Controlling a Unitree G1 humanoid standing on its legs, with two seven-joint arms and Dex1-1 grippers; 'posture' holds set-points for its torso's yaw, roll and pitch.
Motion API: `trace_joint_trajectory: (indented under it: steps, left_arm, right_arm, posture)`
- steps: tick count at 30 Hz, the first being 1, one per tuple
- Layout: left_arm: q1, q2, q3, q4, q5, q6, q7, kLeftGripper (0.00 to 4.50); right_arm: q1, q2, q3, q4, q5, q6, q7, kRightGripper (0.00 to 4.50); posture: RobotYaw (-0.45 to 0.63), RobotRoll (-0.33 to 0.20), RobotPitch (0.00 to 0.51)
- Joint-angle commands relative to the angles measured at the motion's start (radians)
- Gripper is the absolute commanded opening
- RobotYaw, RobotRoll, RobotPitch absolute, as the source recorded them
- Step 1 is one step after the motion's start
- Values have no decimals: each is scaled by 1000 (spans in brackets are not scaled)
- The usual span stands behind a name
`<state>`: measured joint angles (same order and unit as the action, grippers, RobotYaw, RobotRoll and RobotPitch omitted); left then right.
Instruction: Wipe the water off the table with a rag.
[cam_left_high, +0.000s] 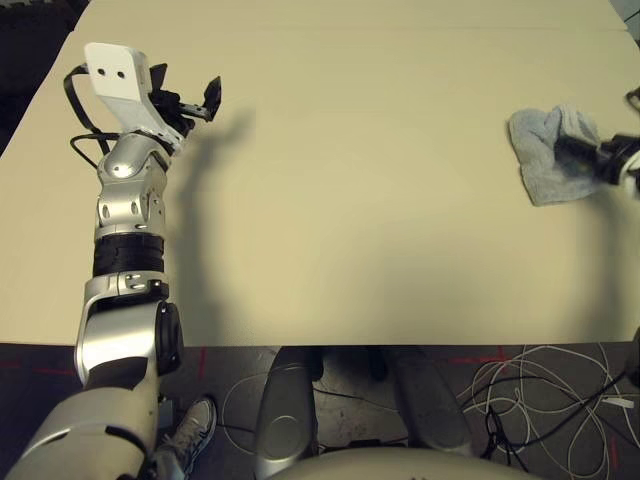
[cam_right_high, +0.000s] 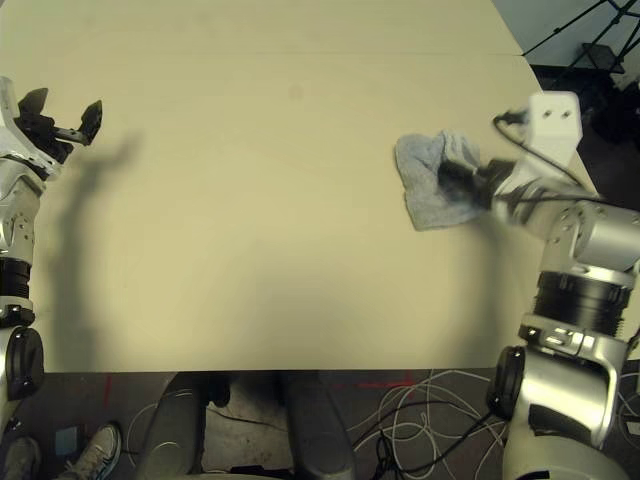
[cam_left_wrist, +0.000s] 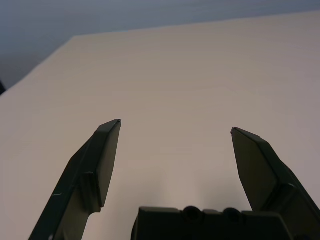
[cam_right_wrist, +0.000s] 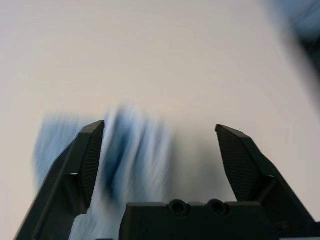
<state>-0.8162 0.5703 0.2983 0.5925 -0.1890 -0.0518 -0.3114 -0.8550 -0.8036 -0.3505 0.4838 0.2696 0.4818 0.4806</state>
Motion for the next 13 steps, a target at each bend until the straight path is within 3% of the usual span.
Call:
trace_joint_trajectory:
  steps: [1,6,13]
  left_arm:
    - [9,-21,11,45,4,-32,37,4500]
    - [3,-37,19,84,10,-92,88,4500]
    - [4,-49,14,147,5,-155,104,4500]
  right_arm:
    - [-34,16,38,247,-60,-273,50,4461]
    - [-128,28,72,591,-137,-613,35,4461]
    - [-173,12,22,771,-118,-711,-57,4461]
  posture:
    - [-44,0,322]
    - [-40,0,309]
    - [-71,0,261]
